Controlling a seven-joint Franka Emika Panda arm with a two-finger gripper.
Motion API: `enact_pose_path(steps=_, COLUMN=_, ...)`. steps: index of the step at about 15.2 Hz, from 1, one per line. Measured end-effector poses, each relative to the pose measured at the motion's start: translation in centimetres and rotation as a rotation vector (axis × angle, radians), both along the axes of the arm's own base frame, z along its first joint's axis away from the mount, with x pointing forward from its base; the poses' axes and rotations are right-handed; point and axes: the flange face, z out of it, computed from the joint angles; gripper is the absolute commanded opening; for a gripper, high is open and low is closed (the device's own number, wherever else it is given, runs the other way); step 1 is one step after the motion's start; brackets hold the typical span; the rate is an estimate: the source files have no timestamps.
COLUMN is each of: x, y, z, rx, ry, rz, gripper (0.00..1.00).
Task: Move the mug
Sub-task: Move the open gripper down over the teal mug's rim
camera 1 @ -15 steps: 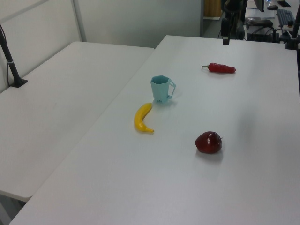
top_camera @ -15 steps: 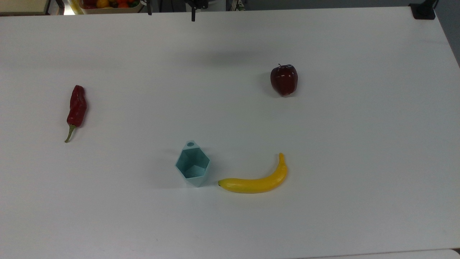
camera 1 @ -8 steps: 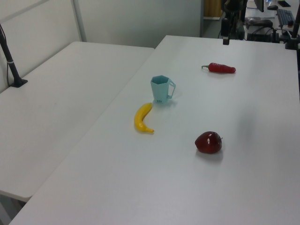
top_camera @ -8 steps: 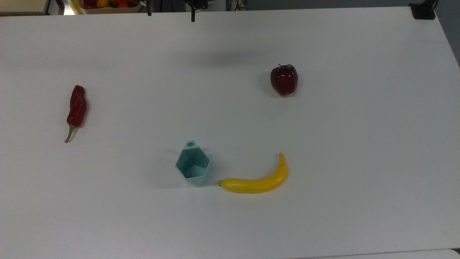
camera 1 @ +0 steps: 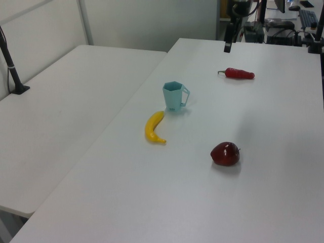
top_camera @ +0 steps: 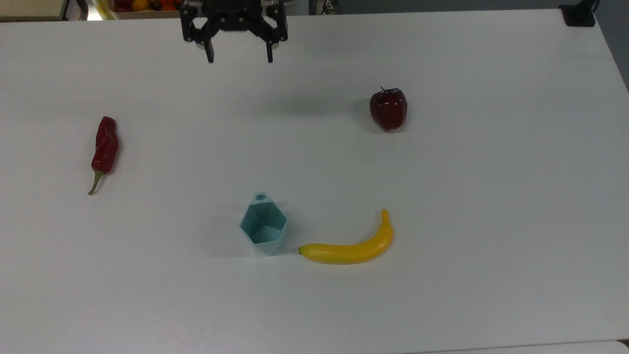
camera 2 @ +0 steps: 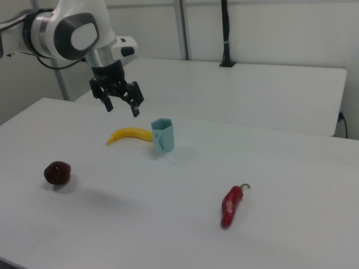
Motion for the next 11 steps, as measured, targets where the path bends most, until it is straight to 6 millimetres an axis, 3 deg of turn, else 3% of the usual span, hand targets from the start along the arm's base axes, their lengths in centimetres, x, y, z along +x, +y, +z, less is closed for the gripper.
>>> enact_pose_path(steps=5, x=3.1, y=0.0, z=-4.0, rx=-0.006, ry=-0.044, rz=0.005, gripper=1.00)
enact_pose_path(steps=11, x=7.5, y=0.7, z=-11.5, rx=-0.024, ry=-0.118, rz=0.016, gripper=1.00)
